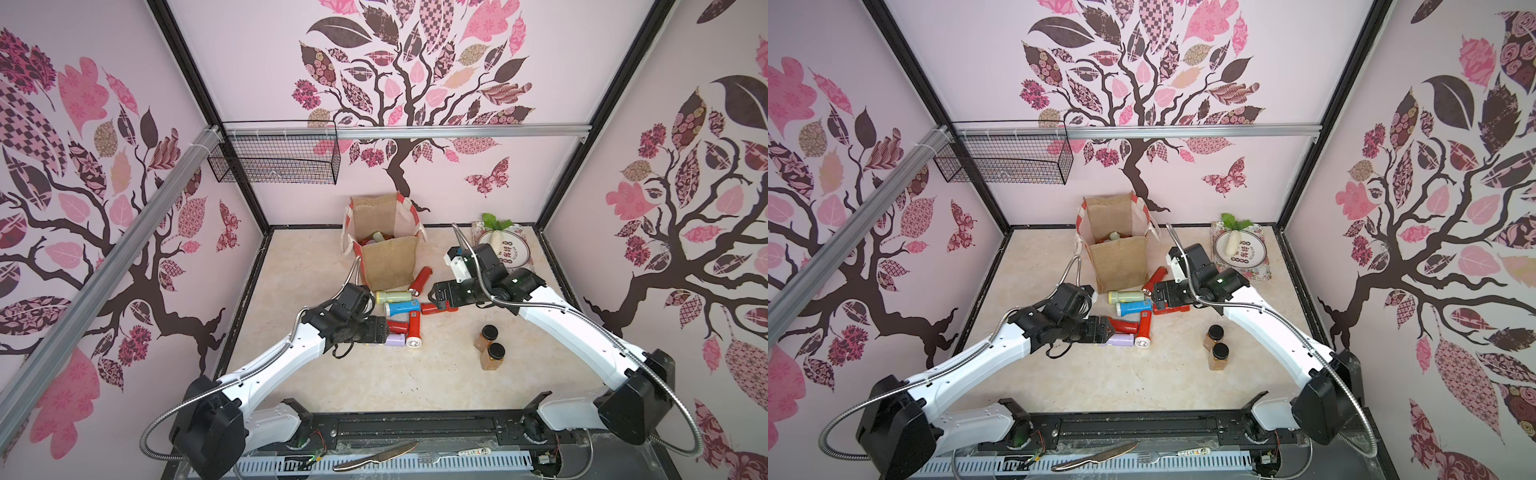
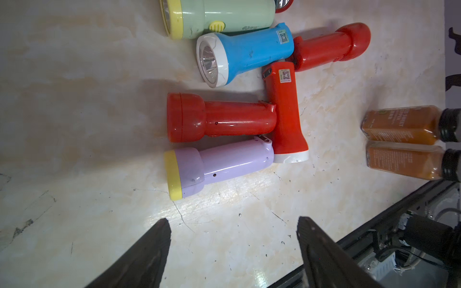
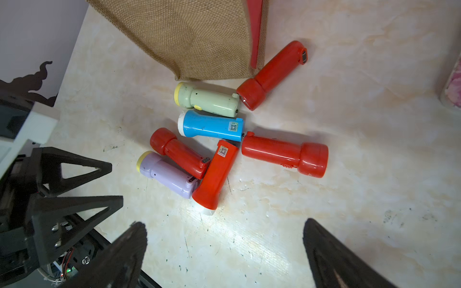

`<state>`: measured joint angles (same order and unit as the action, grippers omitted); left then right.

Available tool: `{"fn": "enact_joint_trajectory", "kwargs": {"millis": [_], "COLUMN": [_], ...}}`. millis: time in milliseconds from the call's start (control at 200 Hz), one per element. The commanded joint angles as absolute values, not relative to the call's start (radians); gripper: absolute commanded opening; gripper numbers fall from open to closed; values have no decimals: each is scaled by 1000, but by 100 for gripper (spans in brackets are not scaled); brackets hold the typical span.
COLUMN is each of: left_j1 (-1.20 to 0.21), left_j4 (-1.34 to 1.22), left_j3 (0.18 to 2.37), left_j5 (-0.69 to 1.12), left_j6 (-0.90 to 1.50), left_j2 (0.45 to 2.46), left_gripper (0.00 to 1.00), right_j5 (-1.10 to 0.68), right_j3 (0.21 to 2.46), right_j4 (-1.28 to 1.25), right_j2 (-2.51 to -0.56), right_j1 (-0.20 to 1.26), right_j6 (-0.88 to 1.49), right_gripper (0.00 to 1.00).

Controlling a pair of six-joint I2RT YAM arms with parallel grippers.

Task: Put the flashlights into the tote bags
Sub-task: Pick up the flashlight from the center of the board.

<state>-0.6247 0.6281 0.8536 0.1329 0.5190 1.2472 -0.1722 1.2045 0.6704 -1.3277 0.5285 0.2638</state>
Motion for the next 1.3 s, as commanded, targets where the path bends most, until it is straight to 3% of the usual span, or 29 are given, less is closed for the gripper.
{"fn": "enact_joint_trajectory", "kwargs": {"millis": [0, 635, 1290], "left_j1": [-627, -628, -633], "left_j4": [557, 644, 660], "left_j3": [929, 1060, 1093], "left_j5": [89, 251, 250], "left_j6": [458, 181, 53], "left_j2": [1277, 1531, 1680], "left_gripper": [82, 83, 79], "right_j5": [-237, -210, -160], "right_j3": [1178, 1096, 1088], "right_j4": [656, 645, 641], "right_j2": [-1230, -1129, -1124], "right_j1": [504, 504, 503], "right_j6": [186, 157, 145], "right_gripper": [100, 100, 100]}}
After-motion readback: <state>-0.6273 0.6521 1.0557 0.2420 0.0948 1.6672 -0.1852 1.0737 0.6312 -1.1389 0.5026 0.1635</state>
